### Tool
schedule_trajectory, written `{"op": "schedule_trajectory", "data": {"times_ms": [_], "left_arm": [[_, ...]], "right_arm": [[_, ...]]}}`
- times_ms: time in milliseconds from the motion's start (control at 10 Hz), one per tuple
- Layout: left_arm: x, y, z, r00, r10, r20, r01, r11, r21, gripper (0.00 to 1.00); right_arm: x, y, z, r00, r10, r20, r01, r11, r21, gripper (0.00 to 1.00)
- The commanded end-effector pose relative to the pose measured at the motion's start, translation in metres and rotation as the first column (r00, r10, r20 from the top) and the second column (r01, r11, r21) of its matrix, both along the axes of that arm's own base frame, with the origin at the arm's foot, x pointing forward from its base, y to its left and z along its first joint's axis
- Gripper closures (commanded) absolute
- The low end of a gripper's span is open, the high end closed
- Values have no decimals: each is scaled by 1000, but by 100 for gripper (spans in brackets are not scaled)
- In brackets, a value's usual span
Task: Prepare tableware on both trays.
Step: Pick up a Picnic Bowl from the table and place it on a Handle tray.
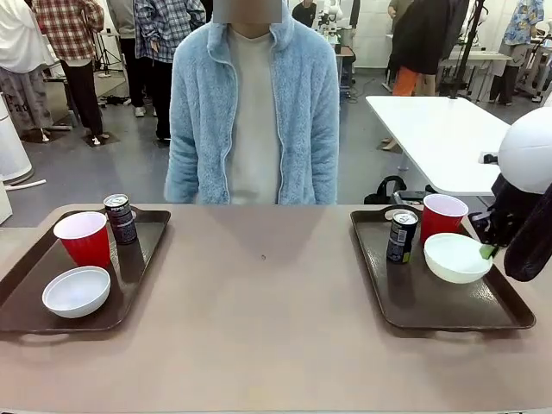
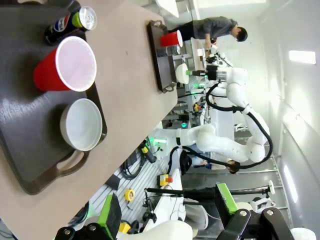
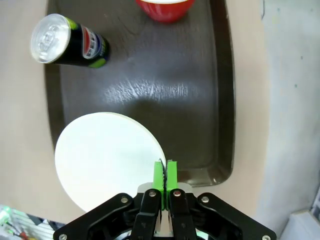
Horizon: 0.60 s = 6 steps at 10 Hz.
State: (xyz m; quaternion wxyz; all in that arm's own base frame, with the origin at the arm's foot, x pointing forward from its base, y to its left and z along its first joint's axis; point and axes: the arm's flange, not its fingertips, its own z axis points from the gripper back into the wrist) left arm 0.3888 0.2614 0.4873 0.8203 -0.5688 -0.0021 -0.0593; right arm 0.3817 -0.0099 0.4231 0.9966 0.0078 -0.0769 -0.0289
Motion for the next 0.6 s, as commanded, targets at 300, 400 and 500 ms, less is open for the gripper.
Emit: {"op": "schedule_trajectory", "data": {"times_ms": [300, 400, 500], "left_arm": [[0, -1, 5, 1000, 14, -6, -14, 1000, -8, 0], [0, -1, 5, 1000, 14, -6, -14, 1000, -8, 0], [0, -1, 5, 1000, 14, -6, -14, 1000, -8, 0]], "right_arm": [[-6, 5, -82, 996, -1, -91, -3, 999, -42, 97], [-5, 7, -84, 995, 1, -100, -5, 999, -39, 91], [-7, 11, -77, 996, 9, -91, -12, 999, -39, 39]]}}
